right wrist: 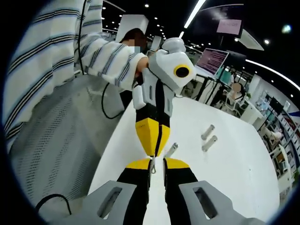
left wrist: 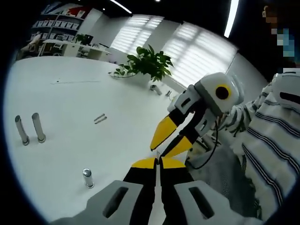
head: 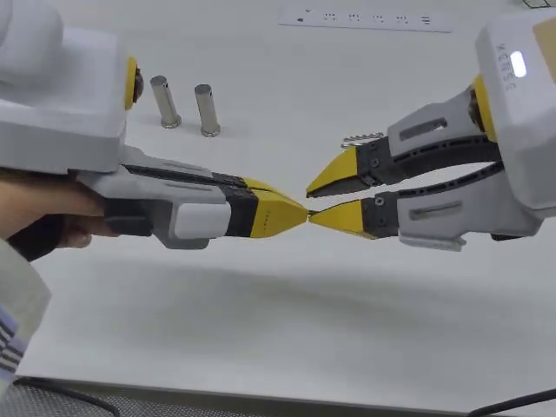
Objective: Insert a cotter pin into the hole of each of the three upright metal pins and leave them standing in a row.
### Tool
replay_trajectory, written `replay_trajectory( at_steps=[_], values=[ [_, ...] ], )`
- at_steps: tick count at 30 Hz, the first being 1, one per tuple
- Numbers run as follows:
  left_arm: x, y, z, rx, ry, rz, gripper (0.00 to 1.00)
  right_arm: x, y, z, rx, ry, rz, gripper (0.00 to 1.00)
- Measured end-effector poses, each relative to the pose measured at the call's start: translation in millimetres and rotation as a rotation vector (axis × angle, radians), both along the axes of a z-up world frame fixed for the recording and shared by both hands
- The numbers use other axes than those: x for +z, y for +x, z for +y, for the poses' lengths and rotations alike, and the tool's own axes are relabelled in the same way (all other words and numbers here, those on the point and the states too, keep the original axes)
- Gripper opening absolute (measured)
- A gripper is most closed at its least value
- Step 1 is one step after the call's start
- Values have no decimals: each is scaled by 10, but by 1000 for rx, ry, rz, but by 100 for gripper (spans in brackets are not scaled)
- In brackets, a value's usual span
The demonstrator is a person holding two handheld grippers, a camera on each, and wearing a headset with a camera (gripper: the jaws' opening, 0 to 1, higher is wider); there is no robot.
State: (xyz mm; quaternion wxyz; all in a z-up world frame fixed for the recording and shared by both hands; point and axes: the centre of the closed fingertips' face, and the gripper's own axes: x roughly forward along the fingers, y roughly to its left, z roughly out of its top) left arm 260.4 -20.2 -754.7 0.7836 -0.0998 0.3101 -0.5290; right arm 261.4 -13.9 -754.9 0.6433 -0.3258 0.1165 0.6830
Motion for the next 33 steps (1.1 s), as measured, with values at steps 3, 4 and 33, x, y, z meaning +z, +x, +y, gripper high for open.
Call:
replay_trajectory(
  at_steps=[3,4,33],
  values=[
    [-5,-33,-9,-25,9,-40,0,-35,-11,-26,-4,-4,43,12],
    [0,-30,-10,-27,7,-51,0,-38,-14,-27,-3,-6,40,11],
    [76,-35,20,-143,50,-278,0,-101,-80,-38,-25,-11,139,3]
  ],
)
